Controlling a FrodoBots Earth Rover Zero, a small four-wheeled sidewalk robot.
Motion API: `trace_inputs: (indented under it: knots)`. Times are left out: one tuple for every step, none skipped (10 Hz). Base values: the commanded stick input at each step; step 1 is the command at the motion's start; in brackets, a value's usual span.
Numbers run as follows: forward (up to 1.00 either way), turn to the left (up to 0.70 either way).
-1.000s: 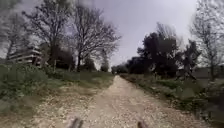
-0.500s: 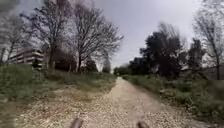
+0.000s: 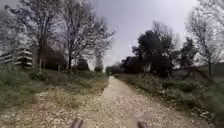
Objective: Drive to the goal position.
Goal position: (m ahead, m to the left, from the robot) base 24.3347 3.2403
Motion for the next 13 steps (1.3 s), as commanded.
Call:
trace_inputs:
  knots:
    - [0.70,0.00]
    - [0.70,0.00]
    - [0.70,0.00]
    - [0.70,0.00]
    - [0.70,0.00]
    - [0.70,0.00]
    - [0.70,0.00]
    - [0.70,0.00]
    - [0.70,0.00]
    - [0.70,-0.08]
    - [0.70,-0.26]
    - [0.70,-0.34]
    - [0.70,-0.34]
